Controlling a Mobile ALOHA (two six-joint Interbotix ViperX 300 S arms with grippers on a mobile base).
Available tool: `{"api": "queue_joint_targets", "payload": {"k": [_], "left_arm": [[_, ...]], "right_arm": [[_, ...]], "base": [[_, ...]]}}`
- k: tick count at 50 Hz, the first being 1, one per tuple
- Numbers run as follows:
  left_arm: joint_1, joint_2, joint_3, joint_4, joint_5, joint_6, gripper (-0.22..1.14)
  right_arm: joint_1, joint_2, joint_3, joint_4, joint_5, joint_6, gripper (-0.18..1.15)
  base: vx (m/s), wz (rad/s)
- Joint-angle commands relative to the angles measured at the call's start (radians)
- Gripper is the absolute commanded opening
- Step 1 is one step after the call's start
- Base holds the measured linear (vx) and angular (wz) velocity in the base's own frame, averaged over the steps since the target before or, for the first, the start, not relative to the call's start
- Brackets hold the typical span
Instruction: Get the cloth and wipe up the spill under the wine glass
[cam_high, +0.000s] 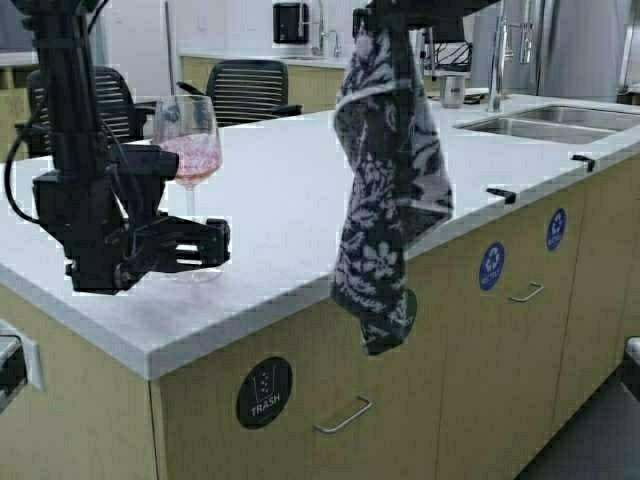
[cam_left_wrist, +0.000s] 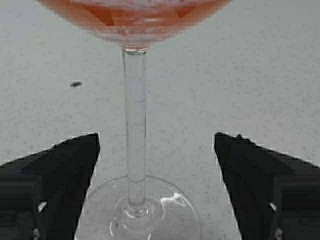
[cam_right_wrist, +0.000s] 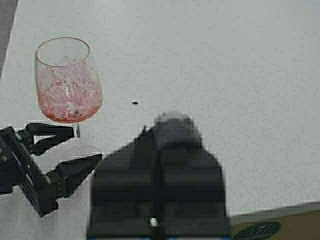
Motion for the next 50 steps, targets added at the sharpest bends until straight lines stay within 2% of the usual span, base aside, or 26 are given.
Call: {"api": "queue_joint_targets", "payload": {"k": [1, 14, 18, 25, 30, 34, 43, 50], "left_arm": [[-0.003, -0.009, -0.049, -0.005, -0.006, 0.005, 1.0], [-0.003, 0.006, -0.118, -0.008, -0.006, 0.003, 0.97], [-0.002, 0.0, -0.109, -0.005, -0.006, 0.003, 0.88], [-0.003, -0.014, -0.083, -0.008, -0.006, 0.002, 0.58], [-0.003, -0.035, -0.058, -0.003, -0.014, -0.008, 0.37], [-0.003, -0.058, -0.034, 0.005, -0.048, -0.018, 0.27], [-0.003, -0.13, 0.032, 0.034, -0.081, -0.026, 0.24], [-0.003, -0.212, 0.135, 0.046, -0.081, -0.028, 0.24]], "right_arm": [[0.002, 0.002, -0.02, 0.002, -0.017, 0.002, 0.07], [0.003, 0.023, -0.015, 0.002, -0.026, 0.002, 0.07], [0.002, 0.028, -0.023, 0.009, -0.04, 0.002, 0.07], [-0.021, 0.055, -0.086, 0.098, -0.094, 0.003, 0.07], [-0.052, 0.092, -0.161, 0.158, -0.132, 0.002, 0.07], [-0.081, 0.129, -0.25, 0.167, -0.14, 0.002, 0.07], [-0.13, 0.265, -0.482, 0.167, -0.138, 0.002, 0.07], [-0.132, 0.408, -0.649, 0.166, -0.138, 0.003, 0.07]], "base": [[0.04, 0.0], [0.04, 0.01], [0.05, 0.01], [0.05, 0.0], [0.04, -0.01], [0.02, 0.0], [0.01, 0.0], [0.0, 0.0]]}}
